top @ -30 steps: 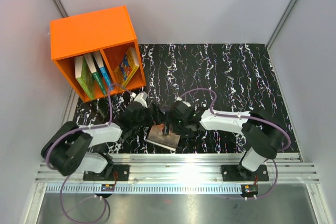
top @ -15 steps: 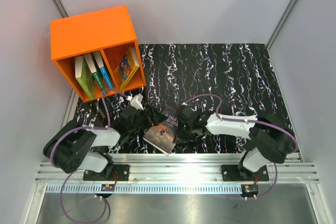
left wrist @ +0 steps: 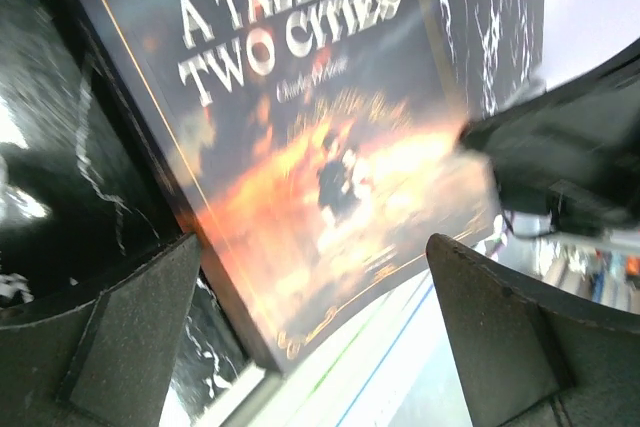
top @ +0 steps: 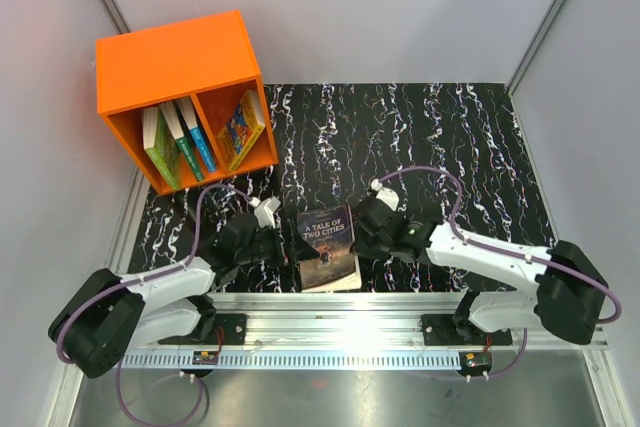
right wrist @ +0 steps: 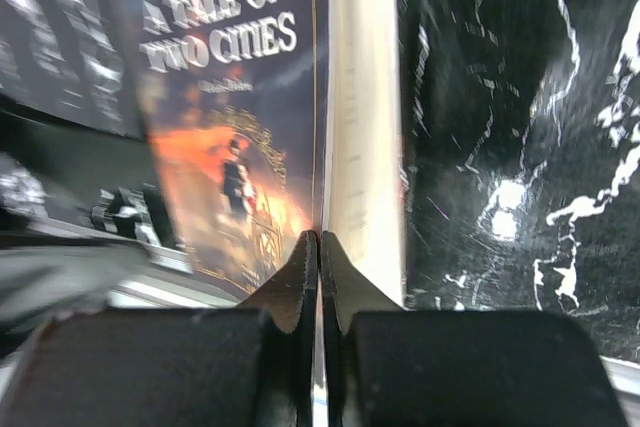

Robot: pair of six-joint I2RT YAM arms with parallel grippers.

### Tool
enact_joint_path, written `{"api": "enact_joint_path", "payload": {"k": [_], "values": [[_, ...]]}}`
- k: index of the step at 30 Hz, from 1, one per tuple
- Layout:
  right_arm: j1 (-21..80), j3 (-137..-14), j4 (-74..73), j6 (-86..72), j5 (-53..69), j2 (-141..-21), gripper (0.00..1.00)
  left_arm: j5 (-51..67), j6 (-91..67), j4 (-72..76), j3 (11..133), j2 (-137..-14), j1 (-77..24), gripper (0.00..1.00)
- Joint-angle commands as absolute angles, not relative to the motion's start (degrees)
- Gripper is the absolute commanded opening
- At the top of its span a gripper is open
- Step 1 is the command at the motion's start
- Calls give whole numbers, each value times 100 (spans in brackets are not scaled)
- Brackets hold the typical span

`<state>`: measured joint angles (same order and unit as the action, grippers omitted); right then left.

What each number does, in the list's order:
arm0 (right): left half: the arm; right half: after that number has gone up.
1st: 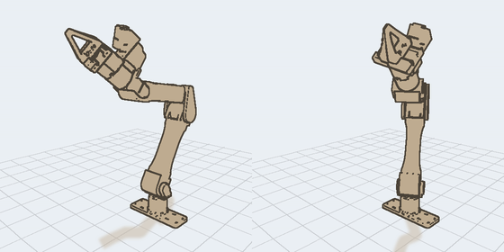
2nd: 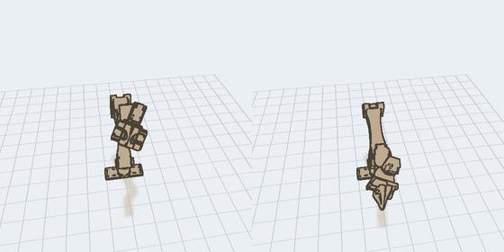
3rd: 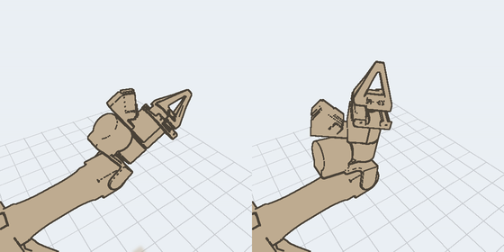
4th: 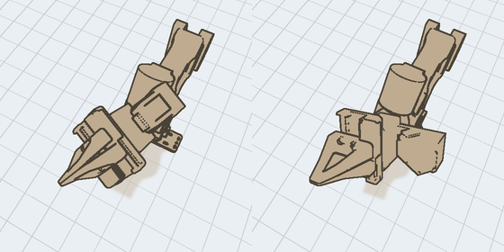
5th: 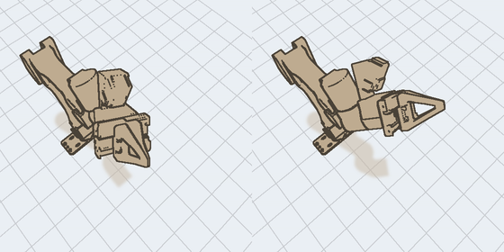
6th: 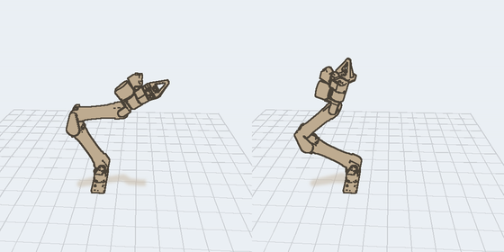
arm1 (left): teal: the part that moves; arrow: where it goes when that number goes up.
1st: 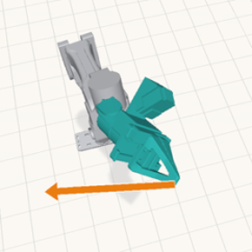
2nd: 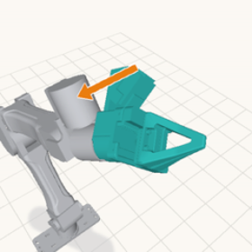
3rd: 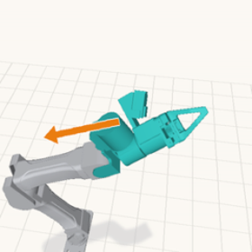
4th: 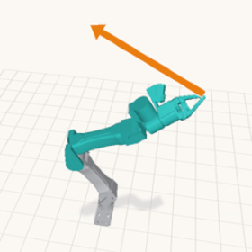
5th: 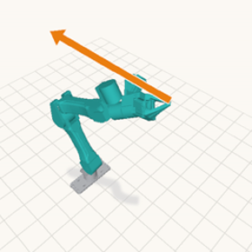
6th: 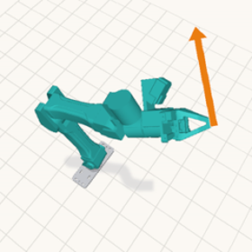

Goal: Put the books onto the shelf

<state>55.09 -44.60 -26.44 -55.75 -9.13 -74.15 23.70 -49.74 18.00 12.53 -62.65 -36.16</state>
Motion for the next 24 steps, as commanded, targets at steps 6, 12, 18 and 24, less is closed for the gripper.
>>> {"api": "enact_joint_path", "payload": {"k": [6, 12, 18, 24], "values": [[5476, -4571, -2470, -5590, -1468, -6707, 0, 2979, -5132, 2161, 1055, -6793, -3665, 99], [5476, -4623, -2601, -5730, -1468, -6390, 0, 3128, -5975, 3960, 502, -7505, -3630, 99], [5476, -5123, -2847, -5652, -1573, -6144, 0, 3331, -6424, 5112, 378, -8365, -3612, 99], [5476, -5625, -2979, -5660, -1547, -6091, 0, 3270, -6934, 6263, 273, -9043, -3621, 99]]}}
